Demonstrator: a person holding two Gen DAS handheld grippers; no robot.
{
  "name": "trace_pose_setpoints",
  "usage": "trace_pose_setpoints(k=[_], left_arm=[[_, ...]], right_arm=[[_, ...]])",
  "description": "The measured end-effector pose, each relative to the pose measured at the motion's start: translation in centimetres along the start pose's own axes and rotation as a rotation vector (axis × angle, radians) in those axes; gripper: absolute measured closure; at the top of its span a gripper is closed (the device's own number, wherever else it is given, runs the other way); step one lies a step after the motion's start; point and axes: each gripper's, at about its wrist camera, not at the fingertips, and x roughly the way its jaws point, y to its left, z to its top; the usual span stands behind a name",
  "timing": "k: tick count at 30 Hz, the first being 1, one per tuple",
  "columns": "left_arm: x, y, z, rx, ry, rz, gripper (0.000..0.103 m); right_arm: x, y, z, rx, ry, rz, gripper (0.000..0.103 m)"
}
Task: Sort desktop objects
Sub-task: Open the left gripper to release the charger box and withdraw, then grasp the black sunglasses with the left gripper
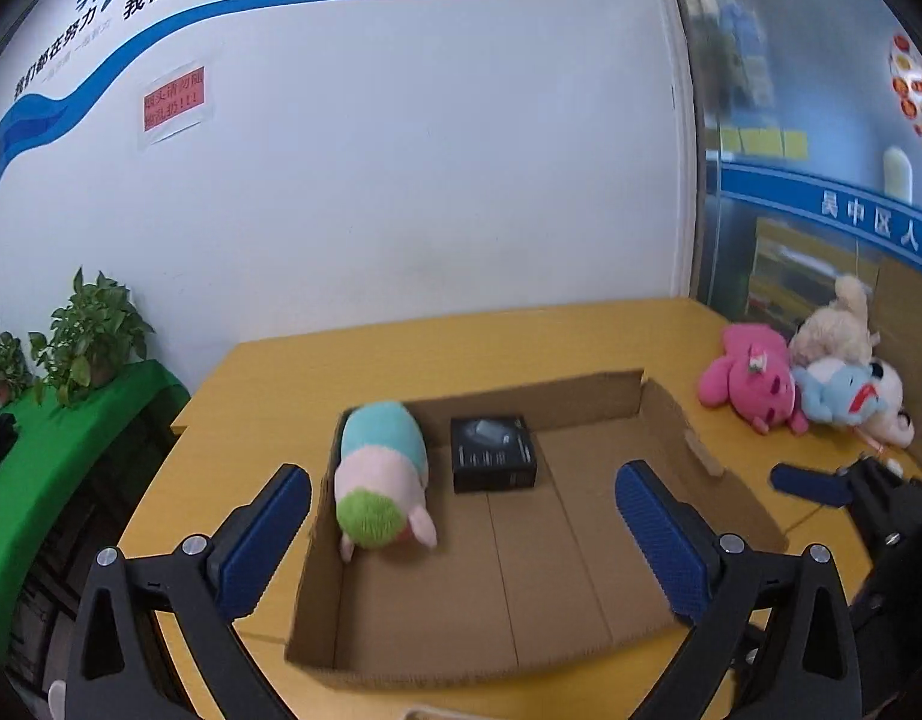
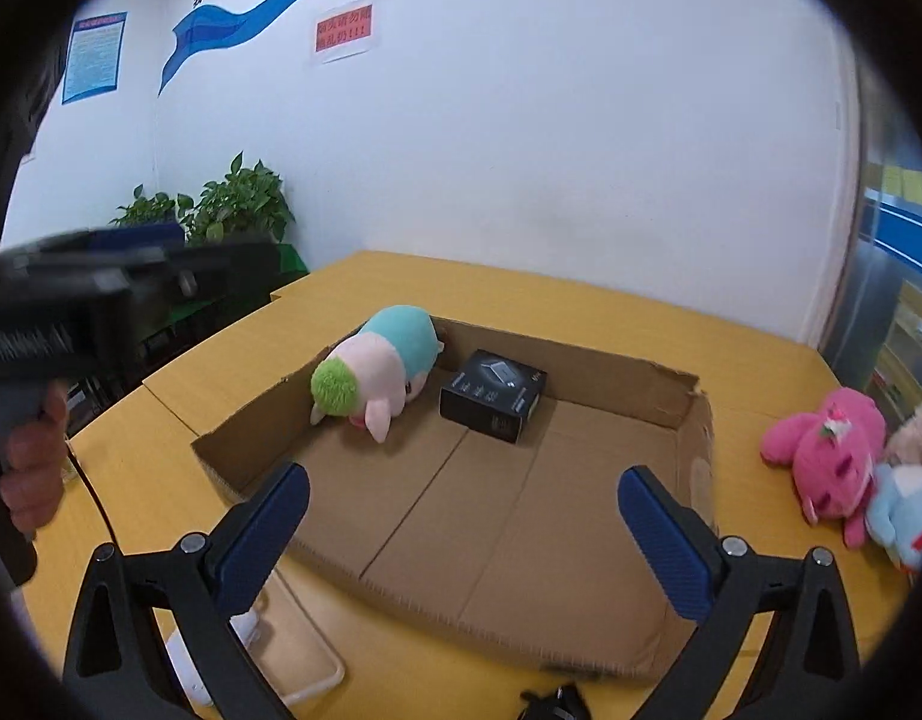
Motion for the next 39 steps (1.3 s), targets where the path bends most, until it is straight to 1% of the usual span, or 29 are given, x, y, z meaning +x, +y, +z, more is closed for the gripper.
trace_pose_setpoints(k=[2,4,8,10,12,15,16,17,18,19,20,21,22,23,24,25,26,27,28,30,31,33,35,36,37,39], left_arm=[[-1.3,-0.8,-2.0,0.006,-0.036,0.0,0.0],[-2.8,-1.2,-3.6,-0.006,-0.071,-0.028,0.0],[-4.5,-1.0,-5.2,-0.104,-0.116,-0.121,0.0],[-5.0,-0.8,-5.7,-0.15,-0.148,-0.117,0.0],[-5.2,-0.7,-6.0,-0.168,-0.144,-0.078,0.0],[-4.7,-0.8,-6.3,-0.168,-0.092,-0.03,0.0],[-4.5,-0.7,-6.5,-0.17,-0.07,-0.035,0.0],[-4.3,-0.6,-6.7,-0.174,-0.057,-0.053,0.0],[-4.1,-0.4,-7.0,-0.183,-0.054,-0.075,0.001],[-4.0,-0.3,-7.3,-0.197,-0.056,-0.062,0.012],[-3.9,-0.3,-7.4,-0.198,-0.057,-0.043,0.052],[-3.5,-0.4,-7.5,-0.187,-0.046,-0.048,0.075],[-2.9,-0.4,-7.6,-0.177,-0.012,-0.07,0.095],[-2.3,-0.4,-7.7,-0.181,0.016,-0.077,0.095],[-2.0,-0.3,-7.9,-0.186,0.033,-0.078,0.094],[-1.7,-0.3,-8.3,-0.196,0.047,-0.078,0.081],[-1.3,-0.3,-8.7,-0.208,0.067,-0.083,0.065],[-1.0,-0.3,-9.0,-0.22,0.089,-0.087,0.015],[-0.8,-0.3,-9.4,-0.229,0.093,-0.084,0.001],[-1.1,-0.6,-10.1,-0.221,0.044,-0.064,0.0],[-1.2,-1.1,-10.3,-0.191,0.03,-0.055,0.0],[-1.0,-1.9,-10.4,-0.14,0.032,-0.059,0.0],[-0.6,-2.9,-10.7,-0.11,0.043,-0.091,0.0],[-0.3,-3.4,-10.8,-0.1,0.051,-0.108,0.0],[0.1,-4.1,-10.9,-0.088,0.063,-0.125,0.0],[0.7,-5.1,-11.0,-0.068,0.087,-0.15,0.0]], right_arm=[[-1.7,-0.3,-0.7,0.034,0.008,-0.009,0.0],[-2.0,-0.8,-1.5,0.05,0.033,-0.025,0.0],[-2.4,-0.9,-3.1,0.053,0.039,-0.077,0.0],[-2.6,-0.7,-3.6,0.047,0.032,-0.098,0.0],[-3.1,-0.5,-3.8,0.042,0.018,-0.108,0.0],[-3.3,-0.5,-4.1,0.052,0.002,-0.104,0.0],[-3.4,-0.7,-4.3,0.063,-0.011,-0.095,0.001],[-3.4,-0.9,-4.4,0.071,-0.02,-0.086,0.004],[-3.5,-1.2,-4.6,0.083,-0.034,-0.083,0.014],[-3.5,-1.5,-4.7,0.096,-0.036,-0.087,0.024],[-3.4,-2.1,-4.9,0.111,-0.025,-0.086,0.047],[-3.1,-3.0,-5.2,0.138,0.001,-0.074,0.056],[-2.8,-3.8,-5.4,0.16,0.022,-0.054,0.055],[-2.7,-4.4,-5.6,0.177,0.038,-0.04,0.054],[-2.7,-5.1,-6.1,0.194,0.053,-0.029,0.047],[-2.8,-5.8,-6.7,0.207,0.067,-0.029,0.04],[-3.0,-6.6,-7.3,0.217,0.077,-0.031,0.022],[-3.2,-7.3,-8.1,0.224,0.087,-0.035,0.017],[-3.5,-8.1,-9.1,0.228,0.101,-0.044,0.017],[-3.7,-9.7,-11.3,0.23,0.165,-0.066,0.017],[-3.7,-10.4,-12.5,0.234,0.202,-0.076,0.017],[-3.5,-11.9,-15.0,0.257,0.275,-0.062,0.017],[-2.9,-12.6,-17.1,0.266,0.346,-0.042,0.017],[-2.4,-12.4,-18.2,0.248,0.388,-0.044,0.017],[-2.1,-12.2,-18.7,0.226,0.411,-0.04,0.017],[-1.5,-11.4,-19.4,0.187,0.43,-0.028,0.017]])
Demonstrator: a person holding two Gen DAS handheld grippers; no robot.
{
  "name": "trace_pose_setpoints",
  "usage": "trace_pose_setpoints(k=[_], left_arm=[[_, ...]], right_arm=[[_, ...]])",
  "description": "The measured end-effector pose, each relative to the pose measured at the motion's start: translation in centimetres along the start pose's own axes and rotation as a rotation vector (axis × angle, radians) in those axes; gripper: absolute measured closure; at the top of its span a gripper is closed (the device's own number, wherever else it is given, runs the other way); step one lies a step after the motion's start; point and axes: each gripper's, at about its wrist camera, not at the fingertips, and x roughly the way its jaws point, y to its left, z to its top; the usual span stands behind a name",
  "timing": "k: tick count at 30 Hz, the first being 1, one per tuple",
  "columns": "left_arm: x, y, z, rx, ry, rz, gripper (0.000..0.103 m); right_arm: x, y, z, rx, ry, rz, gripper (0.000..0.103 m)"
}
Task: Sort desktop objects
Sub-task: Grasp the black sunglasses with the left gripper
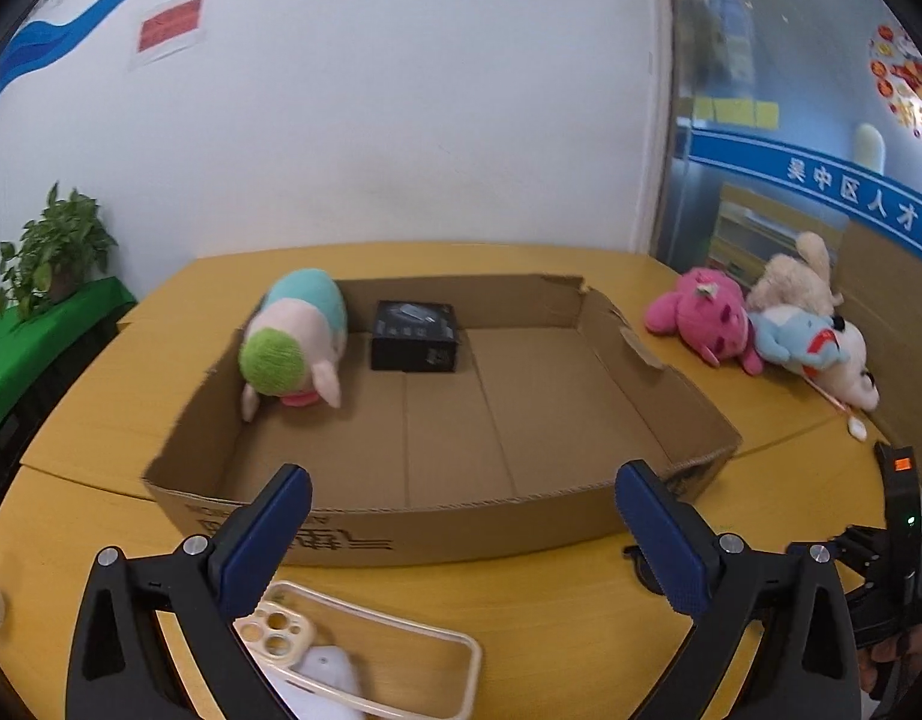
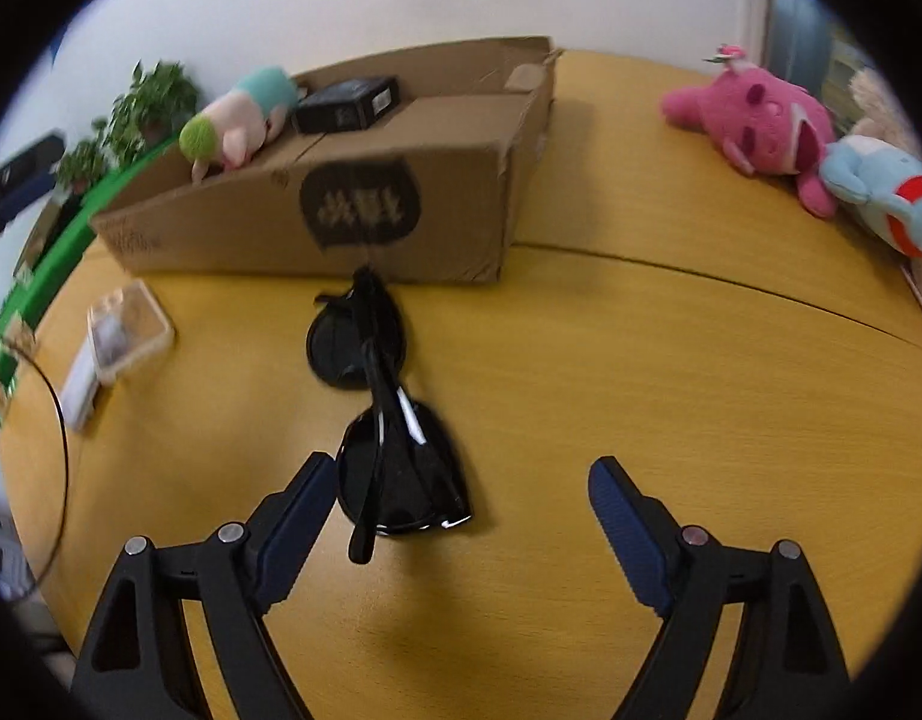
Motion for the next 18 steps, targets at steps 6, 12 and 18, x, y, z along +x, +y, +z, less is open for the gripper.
trace_pose_setpoints(k=[6,12,18], left_arm=[[1.2,-2.8,-0.4,0.052,0.053,-0.071,0.0],[2.6,-3.2,-0.1,0.012,0.144,-0.165,0.0],[5.7,-5.2,-0.5,-0.013,0.262,-0.288,0.0]], right_arm=[[1.5,2.7,-0.4,-0.07,0.016,-0.004,0.021],[1.4,6.4,-2.0,-0.176,0.015,-0.029,0.025],[0.9,6.6,-2.3,-0.119,-0.03,-0.047,0.048]])
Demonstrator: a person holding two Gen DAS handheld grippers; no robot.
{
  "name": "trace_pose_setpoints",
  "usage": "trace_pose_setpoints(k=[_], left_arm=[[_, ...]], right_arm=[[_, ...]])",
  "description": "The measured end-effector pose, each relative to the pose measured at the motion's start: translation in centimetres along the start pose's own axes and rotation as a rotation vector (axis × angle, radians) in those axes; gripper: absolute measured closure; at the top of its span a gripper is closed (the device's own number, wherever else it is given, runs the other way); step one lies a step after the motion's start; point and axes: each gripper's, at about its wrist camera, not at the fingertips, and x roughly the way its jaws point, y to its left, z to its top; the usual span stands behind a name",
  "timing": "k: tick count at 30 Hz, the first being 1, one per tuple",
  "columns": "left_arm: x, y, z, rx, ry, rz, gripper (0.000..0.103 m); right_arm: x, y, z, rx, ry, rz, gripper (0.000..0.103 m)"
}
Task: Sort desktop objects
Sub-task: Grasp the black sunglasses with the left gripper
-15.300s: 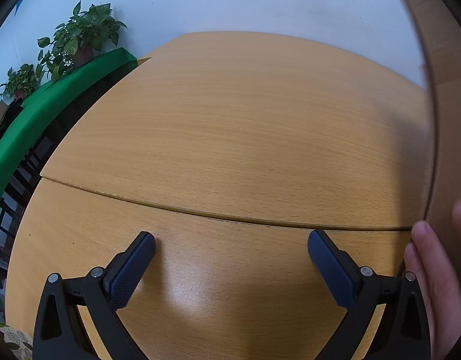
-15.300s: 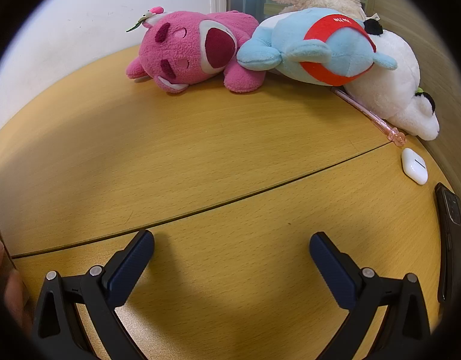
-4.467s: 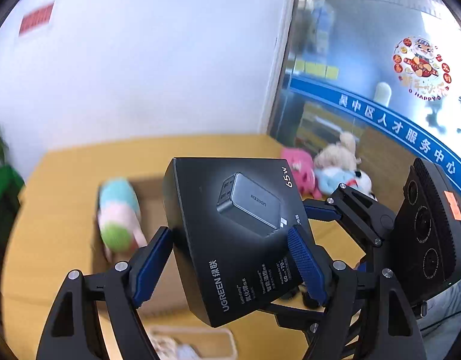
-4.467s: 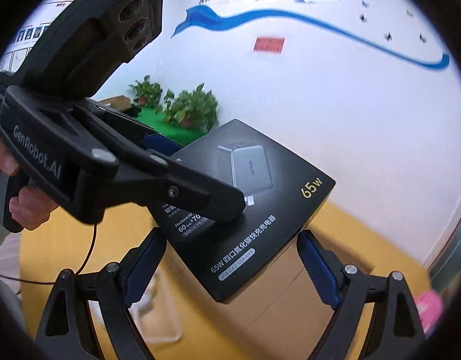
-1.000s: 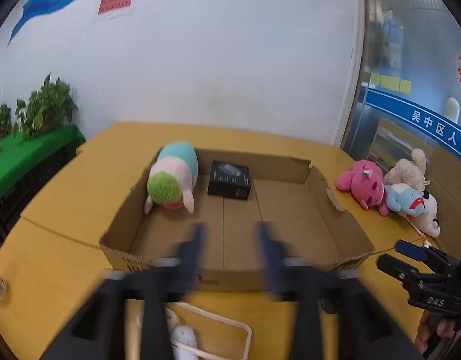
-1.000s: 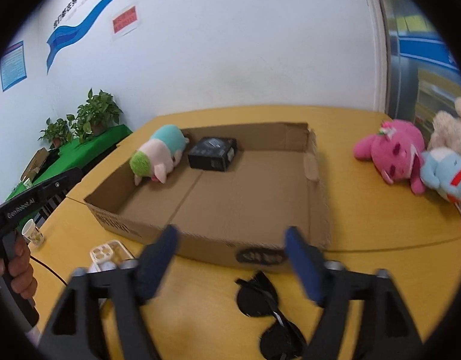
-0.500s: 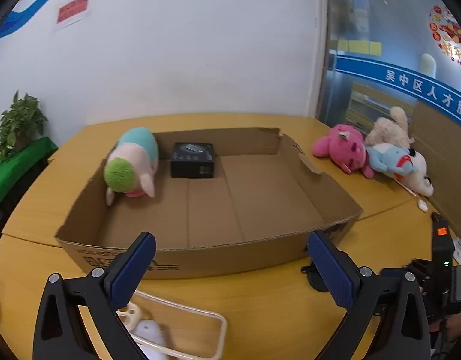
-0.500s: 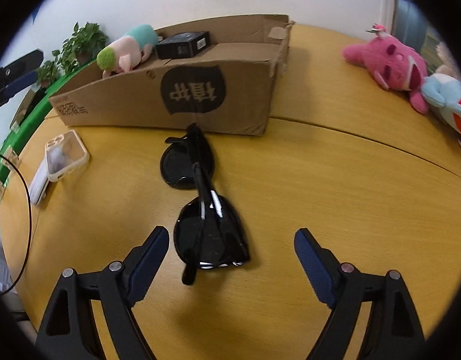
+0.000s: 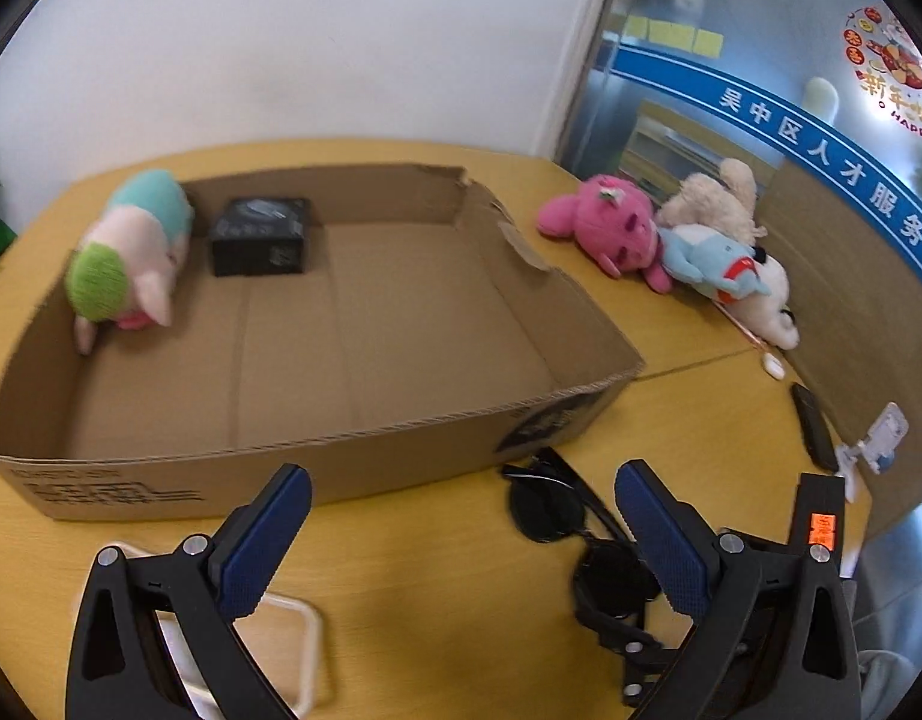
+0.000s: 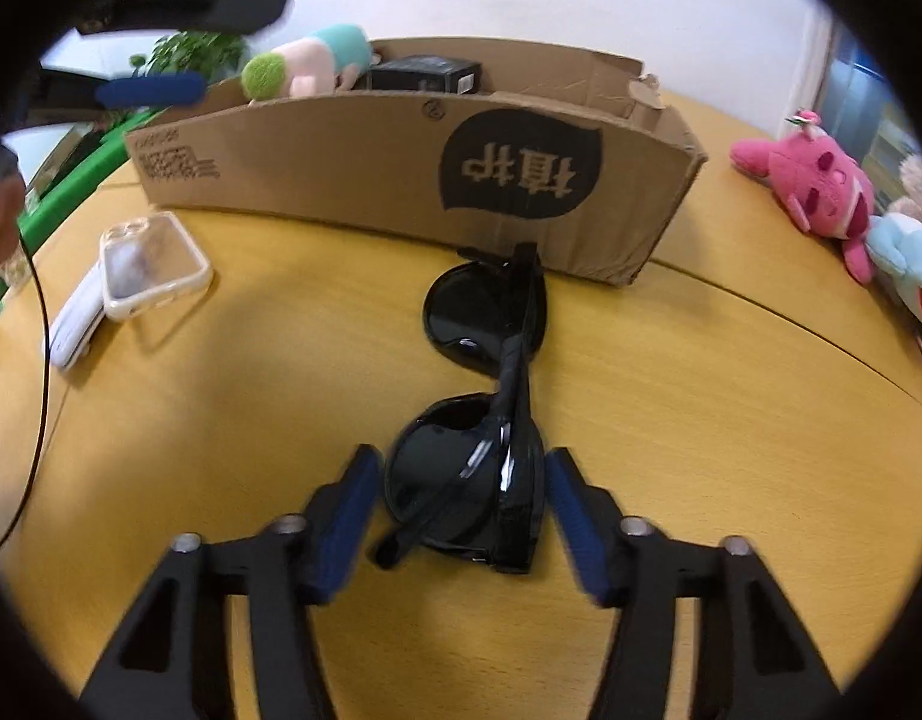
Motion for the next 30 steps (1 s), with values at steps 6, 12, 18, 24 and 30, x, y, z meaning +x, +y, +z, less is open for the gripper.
trace_pose_setpoints(k=[6,12,18,24,30], left_arm=[[5.2,-2.1,-0.3,-0.027,0.175,-0.204,0.012],[9.5,-3.5,-2.0,-0.089,0.334,-0.351,0.038],[11.5,-4.3,-3.0,-0.104,0.408,-0.416,0.069],[11.0,-3.8,-3.0,-0.117,0.392,-0.435,0.088],[6.8,-3.5,-1.5,-0.079,0.297,-0.428,0.091]], right_arm=[[-0.5,-0.4,-0.1,0.073,-0.015,0.01,0.048],[-0.6,-1.5,0.0,0.151,-0.034,0.047,0.048],[-0.7,-1.1,0.0,0.16,-0.043,0.07,0.048],[-0.9,-0.1,0.2,0.131,-0.054,0.064,0.048],[-3.3,1.4,1.7,0.076,-0.135,0.042,0.048]])
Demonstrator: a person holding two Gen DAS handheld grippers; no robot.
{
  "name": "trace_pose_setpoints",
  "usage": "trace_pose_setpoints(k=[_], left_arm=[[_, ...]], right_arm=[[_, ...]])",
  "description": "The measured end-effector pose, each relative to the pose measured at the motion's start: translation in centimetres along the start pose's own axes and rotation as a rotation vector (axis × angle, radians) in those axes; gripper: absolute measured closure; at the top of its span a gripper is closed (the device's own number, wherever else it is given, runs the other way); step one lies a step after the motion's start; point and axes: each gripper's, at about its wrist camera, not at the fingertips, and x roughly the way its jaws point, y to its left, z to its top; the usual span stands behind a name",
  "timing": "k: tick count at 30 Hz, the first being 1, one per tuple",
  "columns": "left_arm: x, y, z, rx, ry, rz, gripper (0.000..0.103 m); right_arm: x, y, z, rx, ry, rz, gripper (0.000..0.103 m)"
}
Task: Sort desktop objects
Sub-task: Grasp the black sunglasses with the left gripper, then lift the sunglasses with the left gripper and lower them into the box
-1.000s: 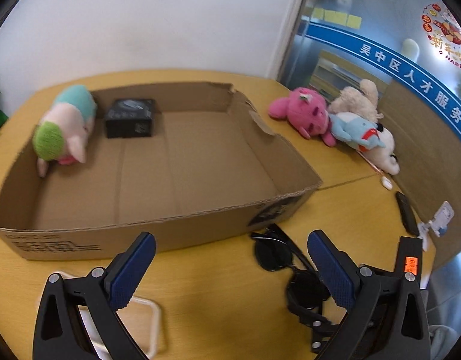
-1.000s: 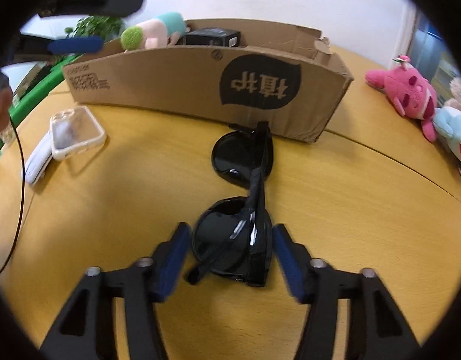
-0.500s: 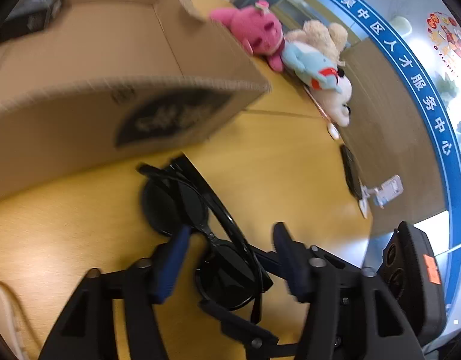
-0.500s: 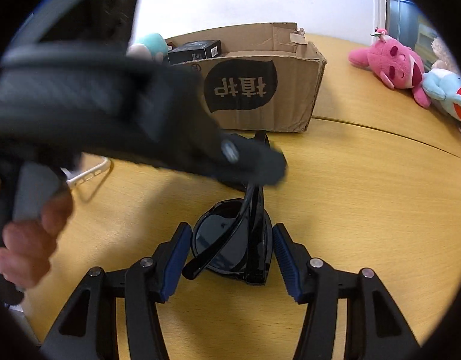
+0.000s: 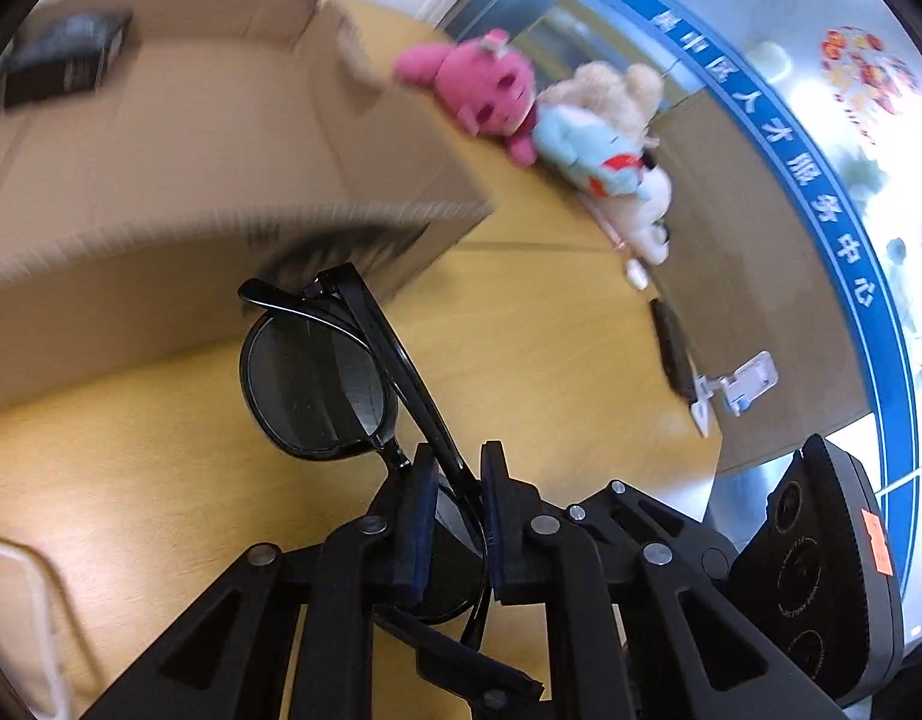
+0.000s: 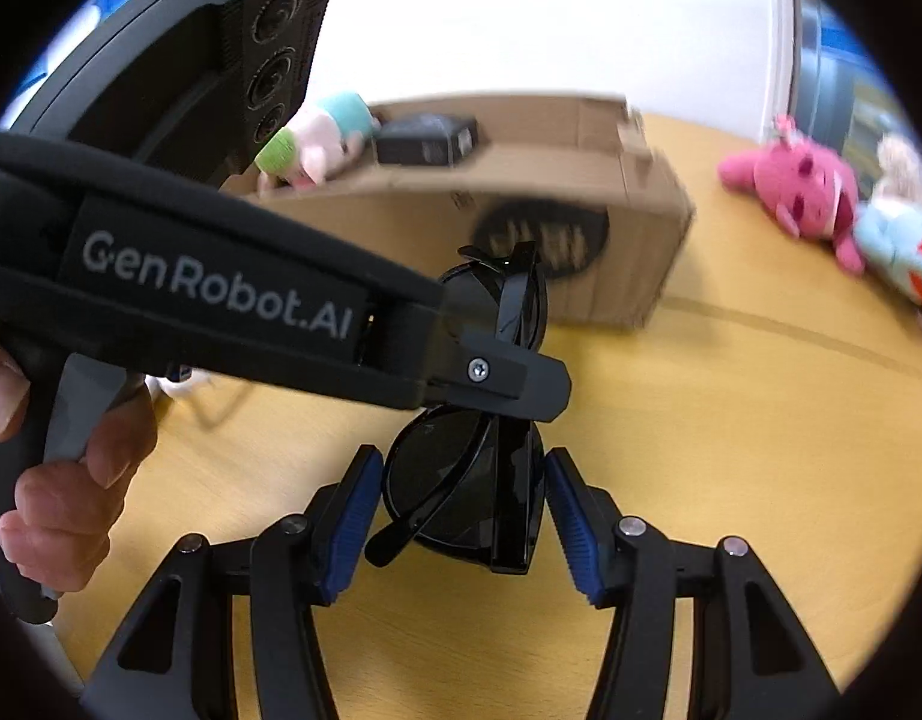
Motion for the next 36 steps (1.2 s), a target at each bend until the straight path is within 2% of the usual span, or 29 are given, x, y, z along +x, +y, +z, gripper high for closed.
trace_pose_setpoints(k=[4,8,16,23,27,30,36], left_arm=[[-4.5,-2.0,1.4,0.067,-0.079,0.021,0.091],[-8.5,-3.9,4.1,0.145,-0.156,0.027,0.093],[-16.2,-7.0,13.1,0.275,-0.294,0.092,0.093],[-22.5,-9.3,20.7,0.351,-0.398,0.098,0.093],[-23.6,-8.7,24.0,0.351,-0.42,0.097,0.094],[-23.0,-7.4,26.4,0.326,-0.397,0.081,0.095],[-18.2,-2.7,30.5,0.266,-0.305,0.082,0.096]], right_arm=[[-2.4,1.4,2.2,-0.04,-0.089,-0.021,0.048],[-4.6,2.0,6.2,-0.083,-0.203,-0.044,0.048],[-7.0,2.6,15.8,-0.172,-0.376,-0.088,0.048],[-9.9,2.3,24.8,-0.207,-0.517,-0.095,0.048],[-9.5,1.9,28.7,-0.213,-0.524,-0.081,0.048],[-7.8,1.2,31.0,-0.207,-0.494,-0.069,0.048],[-0.9,-1.6,33.6,-0.153,-0.368,-0.038,0.048]])
